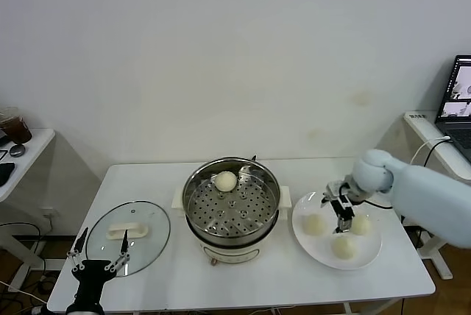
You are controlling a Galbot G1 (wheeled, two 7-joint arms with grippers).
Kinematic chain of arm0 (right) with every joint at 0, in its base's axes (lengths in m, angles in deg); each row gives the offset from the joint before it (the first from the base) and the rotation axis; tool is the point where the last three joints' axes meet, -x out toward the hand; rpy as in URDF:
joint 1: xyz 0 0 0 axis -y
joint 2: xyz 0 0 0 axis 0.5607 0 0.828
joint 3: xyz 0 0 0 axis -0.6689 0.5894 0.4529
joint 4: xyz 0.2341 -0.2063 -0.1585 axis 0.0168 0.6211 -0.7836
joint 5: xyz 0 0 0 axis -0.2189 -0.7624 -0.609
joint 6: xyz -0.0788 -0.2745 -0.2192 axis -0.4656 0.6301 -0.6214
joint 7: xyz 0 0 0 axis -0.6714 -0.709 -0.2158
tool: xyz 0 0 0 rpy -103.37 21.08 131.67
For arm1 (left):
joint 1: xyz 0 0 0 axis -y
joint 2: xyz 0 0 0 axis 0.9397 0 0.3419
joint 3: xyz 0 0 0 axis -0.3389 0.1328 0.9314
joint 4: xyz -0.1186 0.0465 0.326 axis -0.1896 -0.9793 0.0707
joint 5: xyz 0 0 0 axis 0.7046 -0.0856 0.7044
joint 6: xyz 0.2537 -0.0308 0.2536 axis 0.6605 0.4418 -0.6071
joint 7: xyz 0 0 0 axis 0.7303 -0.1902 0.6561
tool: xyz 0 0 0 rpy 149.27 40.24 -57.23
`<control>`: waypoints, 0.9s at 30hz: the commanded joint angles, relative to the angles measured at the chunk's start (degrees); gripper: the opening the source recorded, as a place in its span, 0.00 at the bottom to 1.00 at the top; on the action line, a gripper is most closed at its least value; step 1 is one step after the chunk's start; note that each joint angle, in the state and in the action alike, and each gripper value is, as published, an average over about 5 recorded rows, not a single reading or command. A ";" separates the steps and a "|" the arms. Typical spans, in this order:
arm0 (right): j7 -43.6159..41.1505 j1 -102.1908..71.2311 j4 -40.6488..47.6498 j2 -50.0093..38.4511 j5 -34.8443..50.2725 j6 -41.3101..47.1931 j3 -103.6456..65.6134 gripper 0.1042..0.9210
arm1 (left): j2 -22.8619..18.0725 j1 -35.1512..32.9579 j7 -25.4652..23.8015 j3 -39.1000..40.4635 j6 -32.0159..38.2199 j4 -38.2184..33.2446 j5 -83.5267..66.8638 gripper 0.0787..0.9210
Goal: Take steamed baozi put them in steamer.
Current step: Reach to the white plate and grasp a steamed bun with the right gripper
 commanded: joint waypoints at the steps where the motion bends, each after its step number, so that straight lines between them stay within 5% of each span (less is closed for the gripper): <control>1: 0.99 -6.71 5.59 5.25 -5.04 -0.74 -4.37 0.88 | -0.05 -0.07 0.03 -0.07 0.02 0.06 0.08 0.88; 17: 0.87 -7.02 10.64 10.49 -7.88 -0.78 -4.98 0.86 | -0.10 0.17 0.11 -0.88 0.07 0.62 -0.07 0.88; 27: -1.14 -5.52 8.81 8.91 -6.20 0.70 -4.90 0.60 | -0.02 0.31 0.09 -1.01 0.04 0.62 -0.24 0.88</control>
